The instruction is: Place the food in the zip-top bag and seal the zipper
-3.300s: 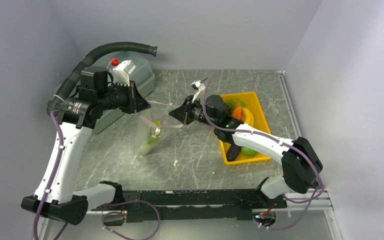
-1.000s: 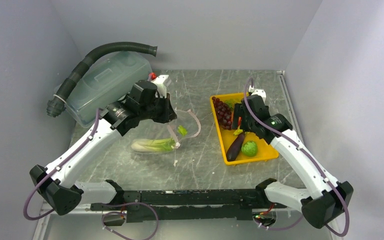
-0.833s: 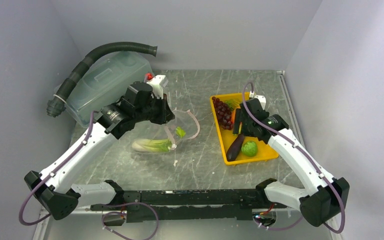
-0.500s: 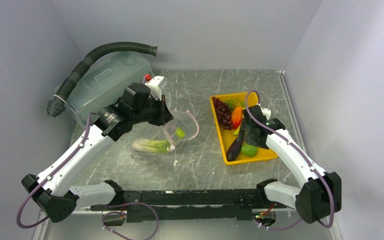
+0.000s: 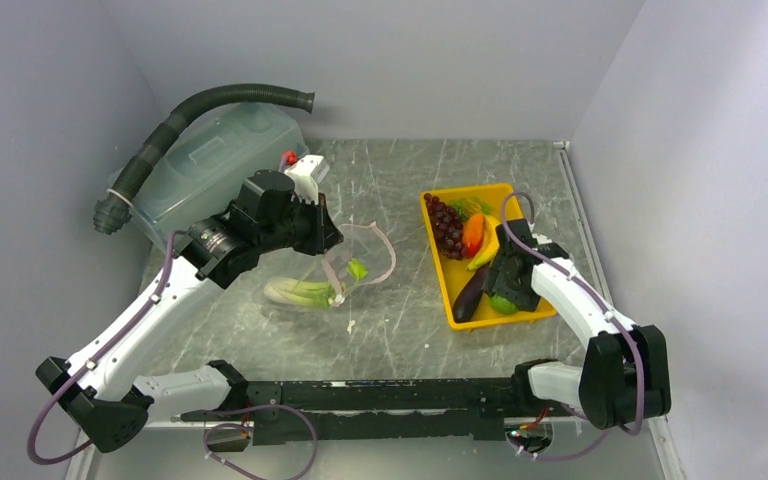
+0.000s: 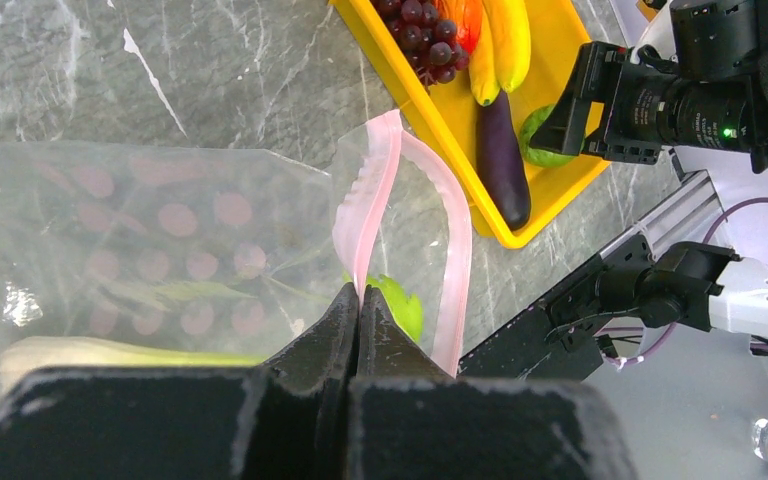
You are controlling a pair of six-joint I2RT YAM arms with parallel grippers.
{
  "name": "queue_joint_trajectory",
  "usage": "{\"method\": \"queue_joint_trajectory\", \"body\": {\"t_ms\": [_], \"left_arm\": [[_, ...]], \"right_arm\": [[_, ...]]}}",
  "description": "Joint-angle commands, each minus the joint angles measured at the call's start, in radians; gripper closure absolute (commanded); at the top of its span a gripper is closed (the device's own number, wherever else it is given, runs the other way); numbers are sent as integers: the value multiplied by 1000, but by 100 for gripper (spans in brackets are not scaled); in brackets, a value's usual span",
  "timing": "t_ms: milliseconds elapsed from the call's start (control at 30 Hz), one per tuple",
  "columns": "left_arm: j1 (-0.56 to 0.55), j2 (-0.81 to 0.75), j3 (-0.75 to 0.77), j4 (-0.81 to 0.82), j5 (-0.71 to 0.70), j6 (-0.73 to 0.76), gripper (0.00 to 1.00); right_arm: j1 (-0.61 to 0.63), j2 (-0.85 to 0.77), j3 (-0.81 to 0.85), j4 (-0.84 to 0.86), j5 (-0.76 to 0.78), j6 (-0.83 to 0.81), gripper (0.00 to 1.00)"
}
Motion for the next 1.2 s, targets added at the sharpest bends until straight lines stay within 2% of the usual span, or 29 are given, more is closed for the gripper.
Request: {"method": "queue_joint_trajectory", "body": {"t_ms": [0,300,400,700,900,1033,1167], "left_arm": [[-4,-25,1,14,11,5,100],[-5,-25,2,14,11,2,100],[-4,-25,1,15,10,1,100],[-4,-18,7,15,5,4,100],[-4,-9,14,15,5,4,100],[-5,-3,21,11,1,1,100],[-4,-7,19,11,-2,-5,100]], "right_arm": [[-27,-4,-19,64,-26,25,35],[-59,-59,-11,74,-53,5,87],[-59,-94,15,64,-74,-5,100],[-53,-232,184,9,-196,-71,100],[-21,-275,303,57,-434,-119,100],[74,-274,381,88,-480,-123,100],[246,-245,452,126,-486,-115,100]]}}
